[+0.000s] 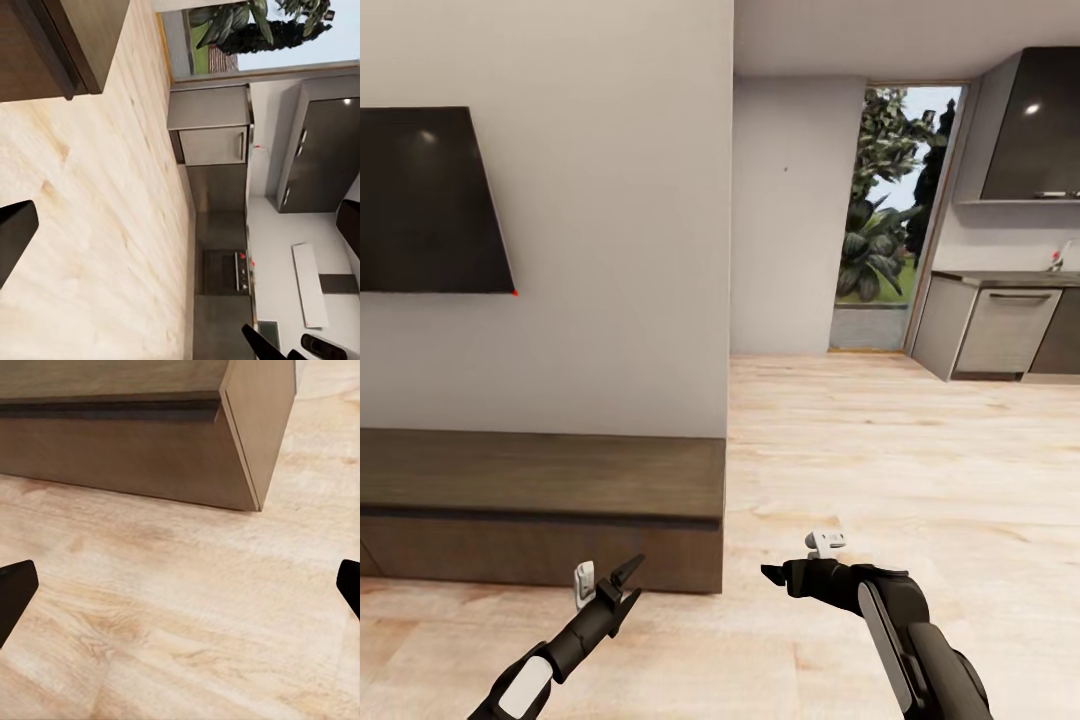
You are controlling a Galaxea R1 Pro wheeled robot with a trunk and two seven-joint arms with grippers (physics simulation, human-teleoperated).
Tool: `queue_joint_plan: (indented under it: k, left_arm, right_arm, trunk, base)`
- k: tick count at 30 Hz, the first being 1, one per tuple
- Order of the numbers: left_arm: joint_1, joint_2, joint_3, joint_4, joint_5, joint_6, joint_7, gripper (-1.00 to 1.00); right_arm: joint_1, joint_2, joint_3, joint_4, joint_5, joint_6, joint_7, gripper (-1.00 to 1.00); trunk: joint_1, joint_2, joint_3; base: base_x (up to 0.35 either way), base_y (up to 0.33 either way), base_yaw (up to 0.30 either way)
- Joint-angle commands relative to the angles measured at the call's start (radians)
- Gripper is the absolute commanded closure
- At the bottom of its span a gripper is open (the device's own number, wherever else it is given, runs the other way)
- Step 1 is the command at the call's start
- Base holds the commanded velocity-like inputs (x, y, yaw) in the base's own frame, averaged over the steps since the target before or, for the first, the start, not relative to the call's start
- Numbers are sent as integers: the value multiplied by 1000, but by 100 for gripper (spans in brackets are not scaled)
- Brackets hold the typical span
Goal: Place each of the two pumpkins and all three candles from the living room inside a cabinet in the living room (use any cabinet), then make sure every cabinet is closed, and position the cauldron so it is next to a table in the living room.
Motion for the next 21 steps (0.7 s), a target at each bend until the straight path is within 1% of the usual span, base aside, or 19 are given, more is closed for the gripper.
queue_joint_plan:
  k: [1, 11, 21]
  left_arm:
    - [-1, 0, 2, 1, 5, 8, -1, -100]
    - [-1, 0, 2, 1, 5, 8, -2, -100]
    - [-1, 1, 7, 3, 6, 9, -3, -100]
  right_arm:
    - [-1, 0, -1, -1, -5, 6, -1, -100]
    - [-1, 0, 0, -1, -5, 6, 0, -100]
    - [-1, 1, 1, -1, -5, 5, -1, -100]
  trunk:
    - [4, -8, -4]
    - [42, -78, -36]
    - [42, -78, -36]
  base:
    - [0, 0, 0]
    - [0, 0, 0]
    - [0, 0, 0]
